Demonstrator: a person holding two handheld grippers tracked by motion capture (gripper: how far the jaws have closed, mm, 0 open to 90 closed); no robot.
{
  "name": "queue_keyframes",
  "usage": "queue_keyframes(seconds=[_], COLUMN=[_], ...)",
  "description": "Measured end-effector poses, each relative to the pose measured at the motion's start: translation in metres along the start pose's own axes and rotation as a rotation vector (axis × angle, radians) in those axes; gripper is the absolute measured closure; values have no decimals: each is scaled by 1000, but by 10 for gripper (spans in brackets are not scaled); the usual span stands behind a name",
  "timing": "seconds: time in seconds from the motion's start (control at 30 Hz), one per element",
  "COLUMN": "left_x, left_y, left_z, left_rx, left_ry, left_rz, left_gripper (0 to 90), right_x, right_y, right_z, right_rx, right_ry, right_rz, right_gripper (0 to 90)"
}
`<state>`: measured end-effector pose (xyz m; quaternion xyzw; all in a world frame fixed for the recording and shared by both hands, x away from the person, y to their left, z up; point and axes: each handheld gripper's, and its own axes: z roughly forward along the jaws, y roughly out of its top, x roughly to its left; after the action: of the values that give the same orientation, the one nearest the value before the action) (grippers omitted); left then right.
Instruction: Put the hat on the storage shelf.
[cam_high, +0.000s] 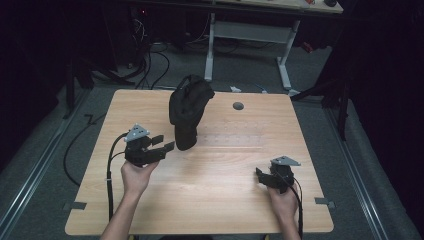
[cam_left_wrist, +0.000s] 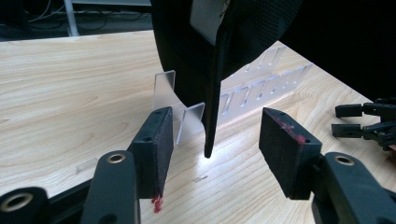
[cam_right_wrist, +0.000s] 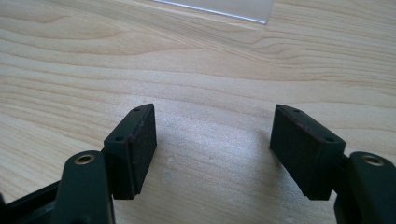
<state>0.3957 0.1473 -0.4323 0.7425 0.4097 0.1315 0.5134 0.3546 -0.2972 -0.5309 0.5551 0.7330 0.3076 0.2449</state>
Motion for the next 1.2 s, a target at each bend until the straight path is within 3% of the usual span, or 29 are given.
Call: queue_keyframes(seconds=[0.4, 1.2], left_x=[2, 8], left_y=[-7, -35], left_z=[-17, -37], left_rx=[-15, 9], left_ry=[7, 43], left_rz=[-16, -54], left_gripper=[446, 425], right_x=[0, 0], right_y=[0, 0], right_z=[0, 0], right_rx=[0, 0], right_ry=[0, 0], right_rz=[0, 0], right_gripper=[316, 316])
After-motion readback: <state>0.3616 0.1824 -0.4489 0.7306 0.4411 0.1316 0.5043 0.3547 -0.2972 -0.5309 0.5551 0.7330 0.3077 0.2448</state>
